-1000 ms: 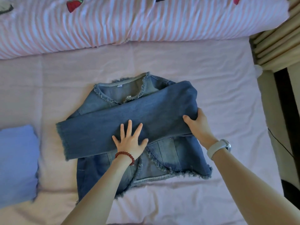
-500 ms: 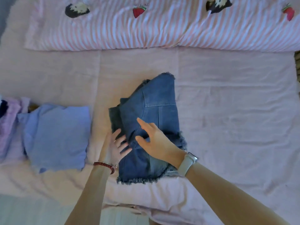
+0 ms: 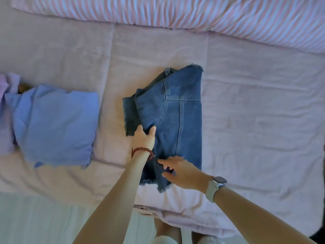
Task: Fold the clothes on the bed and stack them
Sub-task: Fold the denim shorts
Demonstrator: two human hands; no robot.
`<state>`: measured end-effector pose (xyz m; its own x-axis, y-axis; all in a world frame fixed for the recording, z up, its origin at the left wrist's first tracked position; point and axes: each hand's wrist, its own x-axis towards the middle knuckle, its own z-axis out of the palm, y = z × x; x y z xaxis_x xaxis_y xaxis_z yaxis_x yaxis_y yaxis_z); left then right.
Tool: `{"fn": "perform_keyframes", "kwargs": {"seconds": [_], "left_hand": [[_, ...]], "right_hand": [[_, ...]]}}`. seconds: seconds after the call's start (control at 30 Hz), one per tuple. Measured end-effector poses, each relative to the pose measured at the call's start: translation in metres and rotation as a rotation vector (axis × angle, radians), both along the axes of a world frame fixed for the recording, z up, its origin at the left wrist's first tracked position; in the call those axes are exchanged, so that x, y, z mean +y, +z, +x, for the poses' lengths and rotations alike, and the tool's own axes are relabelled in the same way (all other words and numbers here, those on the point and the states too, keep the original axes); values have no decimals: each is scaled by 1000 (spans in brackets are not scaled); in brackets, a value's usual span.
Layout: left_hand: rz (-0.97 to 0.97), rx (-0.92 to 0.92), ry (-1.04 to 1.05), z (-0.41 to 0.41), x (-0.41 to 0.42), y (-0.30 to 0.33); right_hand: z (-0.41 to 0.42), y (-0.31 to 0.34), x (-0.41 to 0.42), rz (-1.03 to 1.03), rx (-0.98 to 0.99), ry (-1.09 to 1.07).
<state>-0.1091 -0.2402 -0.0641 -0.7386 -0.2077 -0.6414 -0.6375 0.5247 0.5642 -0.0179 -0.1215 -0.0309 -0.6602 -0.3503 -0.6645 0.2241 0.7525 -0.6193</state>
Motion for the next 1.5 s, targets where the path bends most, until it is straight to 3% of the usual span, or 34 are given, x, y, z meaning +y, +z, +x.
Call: {"fn": "perform_keyframes", "kwargs": {"seconds": [0.07, 0.23, 0.3, 0.43, 0.5, 0.57, 0.67, 0.83, 1.07, 1.17, 1.27, 1.37, 1.43, 1.5], "left_hand": [[76, 114, -7, 0, -4, 2], [379, 123, 151, 10, -38, -1], [280, 78, 245, 12, -51, -9], [-149, 98, 249, 18, -48, -14], [-338, 353, 32, 23, -39, -9], [-480, 549, -354, 28, -25, -12], [-588, 547, -773, 22, -12, -28], [-662, 448, -944, -3, -31, -72], [-679, 410, -989, -25, -30, -91], [-560, 463, -910, -22, -33, -85], [-326, 471, -445, -16, -42, -65], [-3, 183, 90, -18, -49, -51], [69, 105, 138, -24, -48, -45], [105, 57, 119, -34, -46, -45]], "right_hand": [[0, -7, 6, -18, 5, -118], [-14, -20, 29, 69, 416, -456], [-20, -28, 37, 190, 509, -444], [-28, -39, 41, 482, 547, -178], [-35, -41, 37, 531, 586, -81], [-48, -43, 30, 535, 624, -23], [-63, -58, 23, 536, 630, 53], [-73, -103, 36, 613, 567, 60], [-78, -126, 35, 566, 569, -41], [-77, -115, 41, 389, 653, -149], [-69, -97, 54, 175, 672, -510], [-65, -77, 59, 0, 282, -908], [-71, -73, 57, -57, 74, -992], [-80, -74, 55, -103, 38, -1043]]}}
